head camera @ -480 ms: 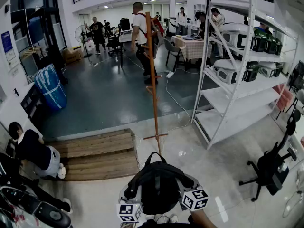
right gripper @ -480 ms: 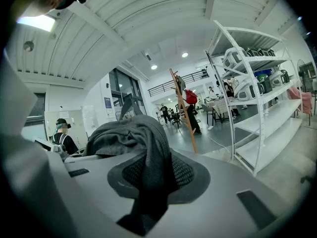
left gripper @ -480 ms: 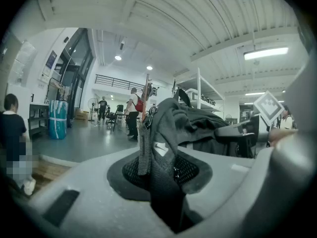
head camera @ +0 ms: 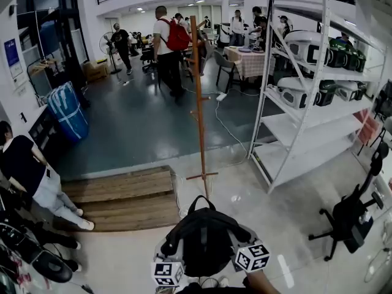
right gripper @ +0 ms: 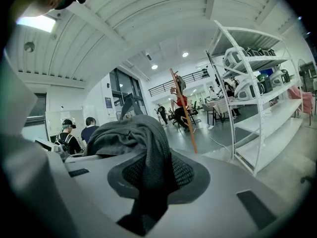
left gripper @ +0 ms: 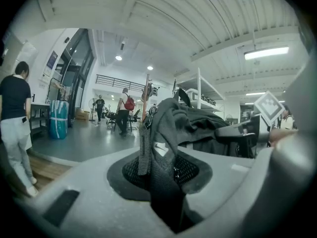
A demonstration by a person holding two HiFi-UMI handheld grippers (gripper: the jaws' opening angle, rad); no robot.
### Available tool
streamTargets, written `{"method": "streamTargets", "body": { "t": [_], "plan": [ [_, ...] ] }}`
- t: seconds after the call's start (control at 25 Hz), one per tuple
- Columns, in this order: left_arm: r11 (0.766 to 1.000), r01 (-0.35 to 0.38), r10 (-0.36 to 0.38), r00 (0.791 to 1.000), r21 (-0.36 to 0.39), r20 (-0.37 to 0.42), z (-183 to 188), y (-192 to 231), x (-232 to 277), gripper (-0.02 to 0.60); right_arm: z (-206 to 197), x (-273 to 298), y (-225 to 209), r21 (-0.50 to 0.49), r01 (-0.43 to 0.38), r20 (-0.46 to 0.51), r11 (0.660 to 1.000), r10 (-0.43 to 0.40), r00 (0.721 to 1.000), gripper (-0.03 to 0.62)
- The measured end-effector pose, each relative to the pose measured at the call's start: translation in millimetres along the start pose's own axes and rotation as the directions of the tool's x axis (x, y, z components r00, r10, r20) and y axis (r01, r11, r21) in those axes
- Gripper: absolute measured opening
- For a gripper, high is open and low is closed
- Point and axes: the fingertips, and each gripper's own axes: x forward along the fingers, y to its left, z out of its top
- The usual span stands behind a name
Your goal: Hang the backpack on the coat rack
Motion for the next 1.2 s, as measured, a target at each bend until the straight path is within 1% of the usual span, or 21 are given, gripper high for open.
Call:
{"method": "streamTargets", "body": {
  "t": [0.16,0.36,0.6,0.72,0.92,1.04,1.2],
  "plan": [
    [1.000,-0.002,0.002,1.000,0.001,-0.005,-0.7,-7.6,1.0,0.118,1.7,-5.5,-5.3,0.007,-0.002,0.004,1.000,0.002,1.000,0.077],
    [1.000,-0.005,0.005,1.000,0.019,0.004,4.1,-18.2,3.9,0.118,4.3,-9.6,-13.3,0.011,-0.013,0.002,1.000,0.013,1.000,0.077],
    [1.000,-0.027,0.027,1.000,0.011,-0.008,0.8,-33.5,11.2,0.118,7.7,-13.5,-28.2,0.005,-0.035,-0.004,0.999,0.035,0.999,0.078],
    [0.999,-0.050,0.050,0.999,0.001,-0.011,-0.7,-38.5,13.7,0.118,11.0,-14.4,-33.2,0.007,-0.059,-0.010,0.998,0.059,0.998,0.078],
    [0.998,-0.061,0.061,0.998,0.000,-0.015,-1.7,-51.5,27.4,0.118,15.6,-10.5,-50.1,-0.005,-0.068,-0.017,0.998,0.068,0.998,0.077],
    [0.998,-0.066,0.065,0.998,-0.012,-0.017,-5.2,-50.9,34.3,0.117,16.1,-4.0,-55.8,-0.013,-0.073,-0.024,0.997,0.073,0.997,0.078],
    [0.998,-0.061,0.060,0.998,-0.021,-0.021,-5.1,-48.4,57.9,0.117,20.7,12.5,-70.5,-0.016,-0.065,-0.029,0.998,0.064,0.997,0.077]
  ]
}}
